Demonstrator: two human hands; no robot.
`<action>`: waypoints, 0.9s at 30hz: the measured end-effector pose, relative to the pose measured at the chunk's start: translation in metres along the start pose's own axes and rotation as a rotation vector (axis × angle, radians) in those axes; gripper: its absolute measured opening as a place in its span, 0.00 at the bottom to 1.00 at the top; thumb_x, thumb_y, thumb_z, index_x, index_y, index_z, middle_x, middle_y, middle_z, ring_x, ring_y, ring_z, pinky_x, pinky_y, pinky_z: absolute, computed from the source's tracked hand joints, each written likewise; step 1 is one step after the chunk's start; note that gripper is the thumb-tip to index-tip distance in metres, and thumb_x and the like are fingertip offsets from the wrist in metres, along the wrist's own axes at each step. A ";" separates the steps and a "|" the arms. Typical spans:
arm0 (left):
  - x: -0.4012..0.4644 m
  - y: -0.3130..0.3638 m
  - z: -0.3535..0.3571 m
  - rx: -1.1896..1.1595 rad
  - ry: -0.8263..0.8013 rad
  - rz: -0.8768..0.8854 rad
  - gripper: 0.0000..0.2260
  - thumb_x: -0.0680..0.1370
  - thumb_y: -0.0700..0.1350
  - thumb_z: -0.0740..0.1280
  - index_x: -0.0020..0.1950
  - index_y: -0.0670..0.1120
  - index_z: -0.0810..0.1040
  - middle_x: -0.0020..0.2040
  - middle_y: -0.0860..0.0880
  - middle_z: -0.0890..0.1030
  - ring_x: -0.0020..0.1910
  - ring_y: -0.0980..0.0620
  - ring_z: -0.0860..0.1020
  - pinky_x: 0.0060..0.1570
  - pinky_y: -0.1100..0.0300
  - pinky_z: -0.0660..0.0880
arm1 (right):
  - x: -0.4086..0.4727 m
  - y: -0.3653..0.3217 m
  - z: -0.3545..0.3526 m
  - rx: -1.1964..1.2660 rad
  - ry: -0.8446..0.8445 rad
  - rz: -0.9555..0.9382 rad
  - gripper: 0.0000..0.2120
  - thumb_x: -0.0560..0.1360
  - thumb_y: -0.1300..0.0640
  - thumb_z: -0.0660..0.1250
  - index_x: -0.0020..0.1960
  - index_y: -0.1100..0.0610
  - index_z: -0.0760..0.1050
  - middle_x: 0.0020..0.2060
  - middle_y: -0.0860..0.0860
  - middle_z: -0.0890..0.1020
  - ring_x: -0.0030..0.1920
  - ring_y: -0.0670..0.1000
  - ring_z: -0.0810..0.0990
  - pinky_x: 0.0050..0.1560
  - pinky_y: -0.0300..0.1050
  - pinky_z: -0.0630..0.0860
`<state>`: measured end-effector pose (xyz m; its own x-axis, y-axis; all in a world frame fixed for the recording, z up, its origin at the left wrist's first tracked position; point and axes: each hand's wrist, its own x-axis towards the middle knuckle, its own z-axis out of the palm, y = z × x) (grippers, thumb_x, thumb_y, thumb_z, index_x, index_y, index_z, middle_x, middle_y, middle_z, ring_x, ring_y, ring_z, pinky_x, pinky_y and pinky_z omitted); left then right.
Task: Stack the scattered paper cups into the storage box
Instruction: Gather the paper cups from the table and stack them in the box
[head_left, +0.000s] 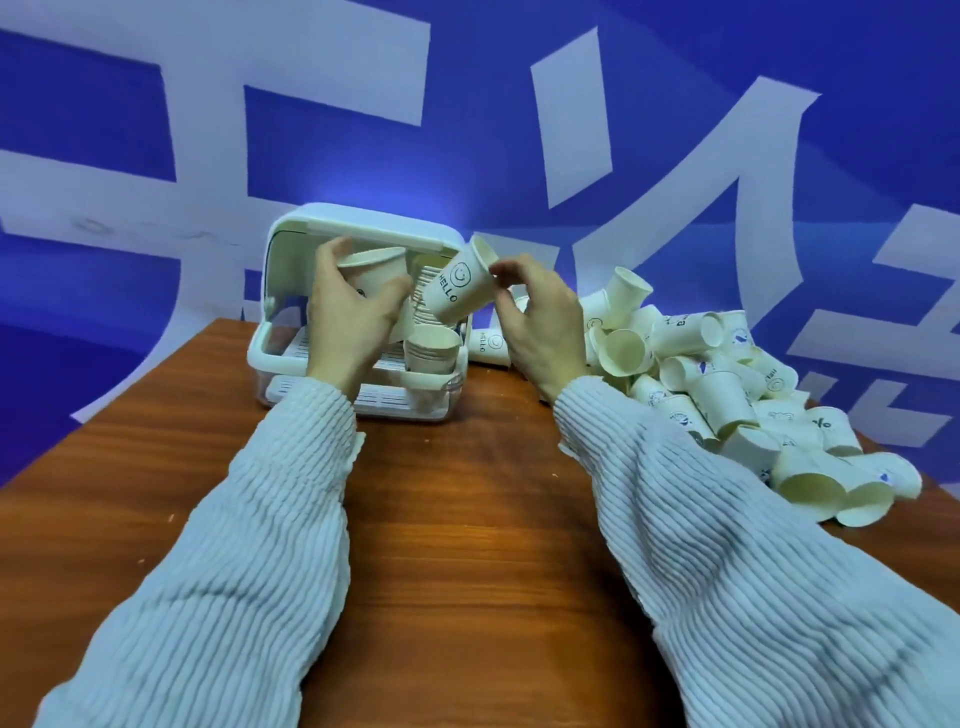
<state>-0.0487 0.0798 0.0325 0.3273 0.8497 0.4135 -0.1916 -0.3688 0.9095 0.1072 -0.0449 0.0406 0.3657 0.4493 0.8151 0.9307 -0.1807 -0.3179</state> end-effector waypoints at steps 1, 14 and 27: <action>0.004 0.003 -0.003 -0.024 0.029 0.002 0.29 0.72 0.50 0.74 0.71 0.54 0.66 0.60 0.56 0.74 0.61 0.54 0.75 0.66 0.49 0.75 | 0.005 -0.004 0.006 -0.028 -0.040 -0.026 0.09 0.79 0.57 0.66 0.58 0.52 0.81 0.51 0.47 0.86 0.55 0.54 0.81 0.54 0.51 0.76; 0.011 -0.010 -0.005 -0.029 0.042 0.001 0.31 0.74 0.50 0.75 0.74 0.52 0.66 0.66 0.53 0.73 0.63 0.53 0.75 0.65 0.49 0.75 | 0.027 -0.008 0.045 -0.039 -0.322 0.014 0.12 0.78 0.62 0.65 0.57 0.51 0.82 0.53 0.48 0.86 0.55 0.52 0.83 0.58 0.52 0.78; 0.013 -0.022 0.006 0.048 0.042 0.098 0.33 0.75 0.51 0.75 0.76 0.50 0.65 0.66 0.52 0.68 0.65 0.54 0.71 0.67 0.57 0.71 | -0.022 0.006 0.058 0.038 -0.418 0.100 0.18 0.79 0.57 0.65 0.68 0.51 0.79 0.61 0.48 0.84 0.63 0.50 0.78 0.66 0.50 0.74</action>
<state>-0.0351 0.0965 0.0179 0.2697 0.8236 0.4990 -0.1757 -0.4674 0.8664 0.1054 -0.0053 -0.0069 0.4171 0.7485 0.5155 0.8872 -0.2123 -0.4096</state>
